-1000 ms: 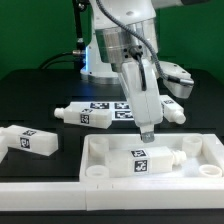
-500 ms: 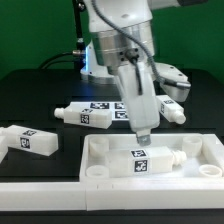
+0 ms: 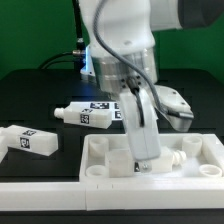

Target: Assemble desk

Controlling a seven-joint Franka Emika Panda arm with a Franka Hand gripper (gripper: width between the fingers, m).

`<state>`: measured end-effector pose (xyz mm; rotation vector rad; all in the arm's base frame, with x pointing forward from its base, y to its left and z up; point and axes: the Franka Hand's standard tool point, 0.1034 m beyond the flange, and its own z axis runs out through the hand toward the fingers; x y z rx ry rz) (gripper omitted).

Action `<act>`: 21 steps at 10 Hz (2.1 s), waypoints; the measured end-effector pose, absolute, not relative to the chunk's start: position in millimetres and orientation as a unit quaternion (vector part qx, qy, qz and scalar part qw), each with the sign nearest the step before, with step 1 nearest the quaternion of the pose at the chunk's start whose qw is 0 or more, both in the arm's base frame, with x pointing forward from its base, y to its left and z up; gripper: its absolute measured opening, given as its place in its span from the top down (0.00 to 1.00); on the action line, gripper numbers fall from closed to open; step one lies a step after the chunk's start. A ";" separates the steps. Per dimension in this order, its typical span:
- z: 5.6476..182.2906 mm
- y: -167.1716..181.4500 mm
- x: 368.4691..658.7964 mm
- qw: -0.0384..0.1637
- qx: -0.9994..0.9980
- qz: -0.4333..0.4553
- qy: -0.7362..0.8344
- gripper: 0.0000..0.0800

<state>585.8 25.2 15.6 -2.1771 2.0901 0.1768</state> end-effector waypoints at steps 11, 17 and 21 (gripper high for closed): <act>74.5 57.5 584.0 0.085 -0.774 0.060 0.624 0.65; 82.7 85.0 563.9 0.072 -0.845 0.046 0.528 0.64; 85.0 101.3 539.6 0.060 -0.911 0.044 0.405 0.64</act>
Offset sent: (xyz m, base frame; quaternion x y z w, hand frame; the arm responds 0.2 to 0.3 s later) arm 0.0000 0.0000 0.0000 0.0000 0.0000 0.0000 1.0000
